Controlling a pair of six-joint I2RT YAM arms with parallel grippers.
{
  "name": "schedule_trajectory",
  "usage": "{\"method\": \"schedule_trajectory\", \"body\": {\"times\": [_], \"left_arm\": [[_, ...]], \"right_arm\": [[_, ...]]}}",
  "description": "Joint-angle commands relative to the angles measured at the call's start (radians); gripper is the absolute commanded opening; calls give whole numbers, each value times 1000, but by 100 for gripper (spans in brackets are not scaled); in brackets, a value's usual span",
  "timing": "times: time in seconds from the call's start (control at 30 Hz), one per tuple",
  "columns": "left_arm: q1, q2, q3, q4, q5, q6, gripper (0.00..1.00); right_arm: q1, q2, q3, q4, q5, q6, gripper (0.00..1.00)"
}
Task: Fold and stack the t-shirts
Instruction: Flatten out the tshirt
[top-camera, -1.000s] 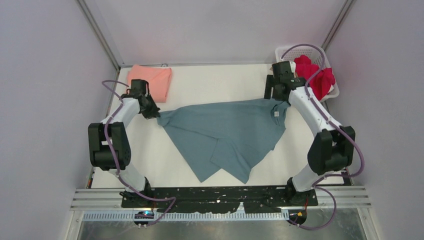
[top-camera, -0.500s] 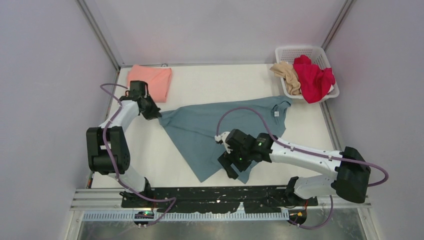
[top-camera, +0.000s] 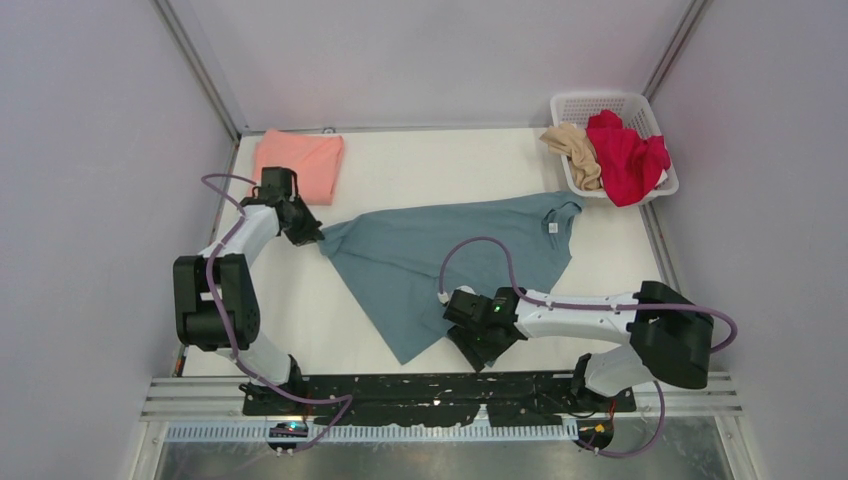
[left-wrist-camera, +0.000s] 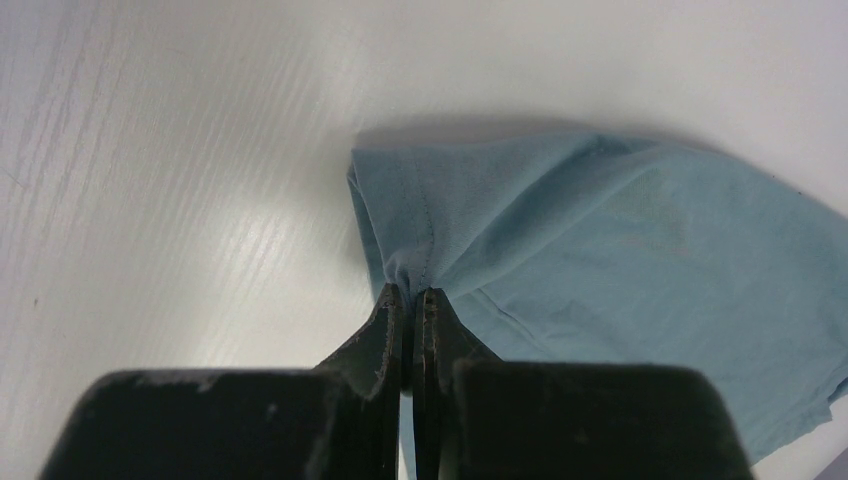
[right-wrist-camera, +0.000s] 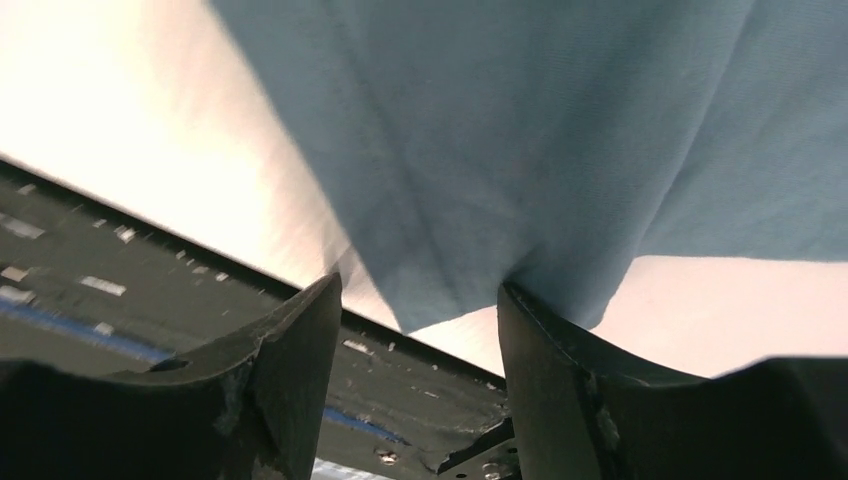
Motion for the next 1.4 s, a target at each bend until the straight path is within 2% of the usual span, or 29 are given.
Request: {"method": "schedule_trajectory", "body": {"times": [0.0, 0.13, 0.2, 0.23, 0.3, 0.4, 0.53, 0.63, 0.73, 0.8, 0.9, 1.03, 1.23, 1.37], "left_arm": [[4, -54, -2, 36, -1, -10, 0], [3, -59, -4, 39, -6, -10, 0], [3, -59, -1, 39, 0, -11, 0], [4, -59, 0, 41, 5, -11, 0], [3, -62, 1, 44, 4, -10, 0], [3, -65, 5, 41, -6, -1, 0], [4, -69, 9, 37, -1, 3, 0], [3, -87, 15, 43, 9, -1, 0], [3, -104, 34, 48, -20, -1, 0], [4, -100, 65, 38, -47, 4, 0], [4, -74, 147, -2, -64, 6, 0], [3, -73, 283, -66, -74, 17, 0], [4, -246, 344, -114, -162, 39, 0], [-1, -433, 329, -118, -164, 52, 0]], "right_arm": [[7, 54, 8, -27, 169, 112, 63], [7, 64, -29, 25, 151, 126, 48], [5, 67, -39, 47, 141, 123, 32], [4, 70, -39, 51, 140, 124, 19], [0, 77, -37, 52, 152, 136, 7], [-62, 64, -32, 49, 176, 147, 6], [-156, -57, 10, 60, 209, 106, 5], [-203, -142, 138, 59, 323, 16, 6], [-345, -152, 234, 74, 459, -52, 5], [-451, -148, 296, 123, 546, -109, 5], [-611, -148, 352, 309, 566, -170, 5], [-732, -123, 490, 420, 590, -282, 5], [-769, -189, 657, 484, 582, -509, 5], [-770, -315, 715, 478, 547, -610, 5]]}}
